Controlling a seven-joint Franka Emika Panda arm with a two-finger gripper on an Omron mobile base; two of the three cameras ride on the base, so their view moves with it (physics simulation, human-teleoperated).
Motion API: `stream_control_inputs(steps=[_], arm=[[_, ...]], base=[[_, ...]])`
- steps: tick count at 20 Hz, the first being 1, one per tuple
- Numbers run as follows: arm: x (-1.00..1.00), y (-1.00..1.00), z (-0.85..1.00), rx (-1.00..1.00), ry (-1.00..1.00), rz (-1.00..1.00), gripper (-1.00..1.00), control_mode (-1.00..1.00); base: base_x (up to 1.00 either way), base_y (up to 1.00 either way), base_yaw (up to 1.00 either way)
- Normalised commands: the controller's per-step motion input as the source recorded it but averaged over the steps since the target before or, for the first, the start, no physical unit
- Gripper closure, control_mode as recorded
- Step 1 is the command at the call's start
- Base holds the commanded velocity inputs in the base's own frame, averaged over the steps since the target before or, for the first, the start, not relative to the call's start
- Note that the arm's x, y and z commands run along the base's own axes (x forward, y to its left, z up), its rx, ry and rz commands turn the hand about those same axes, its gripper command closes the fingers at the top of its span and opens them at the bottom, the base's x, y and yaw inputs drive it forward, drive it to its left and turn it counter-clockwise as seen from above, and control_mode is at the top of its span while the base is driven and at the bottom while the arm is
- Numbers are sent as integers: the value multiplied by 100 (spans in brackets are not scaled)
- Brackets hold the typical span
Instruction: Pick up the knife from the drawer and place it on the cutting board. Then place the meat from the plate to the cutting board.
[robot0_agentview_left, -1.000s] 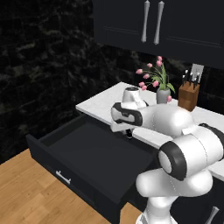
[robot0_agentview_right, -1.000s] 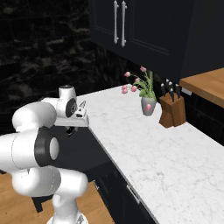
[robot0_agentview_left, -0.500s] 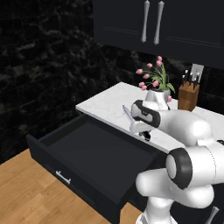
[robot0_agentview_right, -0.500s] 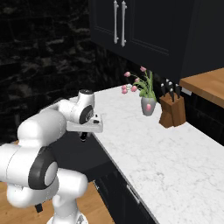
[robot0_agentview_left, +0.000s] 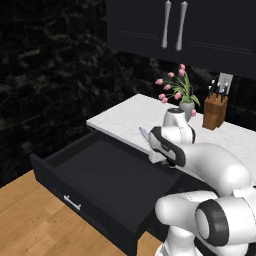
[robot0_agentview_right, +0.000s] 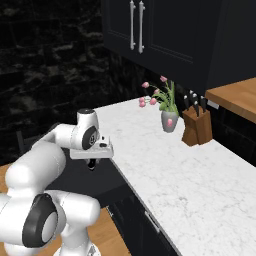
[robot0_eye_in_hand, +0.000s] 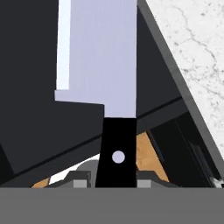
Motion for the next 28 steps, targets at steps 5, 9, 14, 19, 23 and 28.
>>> stream_control_inputs(steps=[5, 9, 14, 19, 23, 28], arm=[[0, 0, 0, 0, 0, 0, 100, -100], [-5, 0, 0, 0, 0, 0, 100, -100], [-2, 0, 0, 0, 0, 0, 100, 100], [0, 0, 0, 0, 0, 0, 100, 100], [0, 0, 0, 0, 0, 0, 100, 100], [0, 0, 0, 0, 0, 0, 100, 100]], base=[[0, 0, 0], [0, 0, 0], [-37, 0, -30], [-60, 5, -77], [-39, 0, -83], [-11, -26, -84]])
